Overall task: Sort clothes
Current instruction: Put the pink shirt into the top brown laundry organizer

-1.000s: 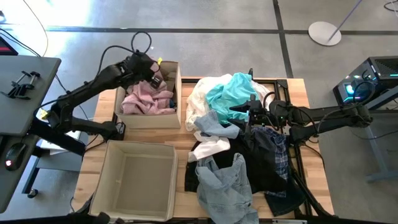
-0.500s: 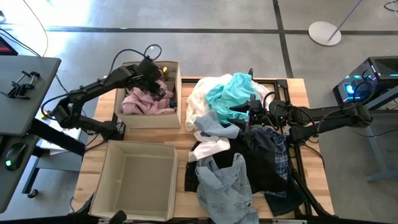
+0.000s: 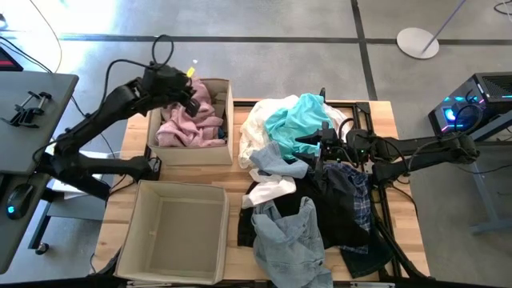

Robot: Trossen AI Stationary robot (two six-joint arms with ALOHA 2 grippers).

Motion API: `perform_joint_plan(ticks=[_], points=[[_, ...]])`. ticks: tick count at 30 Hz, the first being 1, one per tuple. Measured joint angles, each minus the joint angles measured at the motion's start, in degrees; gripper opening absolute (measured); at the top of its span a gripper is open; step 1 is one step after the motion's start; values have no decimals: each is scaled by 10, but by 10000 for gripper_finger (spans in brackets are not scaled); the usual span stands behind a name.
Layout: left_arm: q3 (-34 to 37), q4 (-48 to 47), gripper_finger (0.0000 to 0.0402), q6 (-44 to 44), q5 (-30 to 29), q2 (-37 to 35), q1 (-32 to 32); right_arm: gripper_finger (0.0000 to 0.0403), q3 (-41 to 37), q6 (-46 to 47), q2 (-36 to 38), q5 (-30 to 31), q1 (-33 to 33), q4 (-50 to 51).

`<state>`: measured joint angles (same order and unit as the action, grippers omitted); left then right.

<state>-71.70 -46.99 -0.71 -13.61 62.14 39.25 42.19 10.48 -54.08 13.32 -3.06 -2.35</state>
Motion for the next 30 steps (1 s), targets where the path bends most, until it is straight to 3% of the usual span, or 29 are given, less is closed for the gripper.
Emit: perform_joint_plan(ticks=[6, 11, 15, 20, 26, 30], points=[[16, -63, 136, 0, 43, -4, 0, 241, 0, 0, 0, 0, 0, 0], [16, -130, 200, 27, 163, -18, -1, 241, 0, -4, 0, 0, 0, 3], [16, -227, 215, 34, 216, -42, -14, 241, 0, -4, 0, 0, 0, 11], [16, -346, 194, 38, 203, -59, -54, 241, 0, -4, 0, 0, 0, 13], [42, -337, 161, 0, 27, -51, -95, 241, 0, -5, -4, 0, 0, 10], [99, -313, 148, -39, 50, -29, -96, 241, 0, -4, -14, 0, 0, 9]])
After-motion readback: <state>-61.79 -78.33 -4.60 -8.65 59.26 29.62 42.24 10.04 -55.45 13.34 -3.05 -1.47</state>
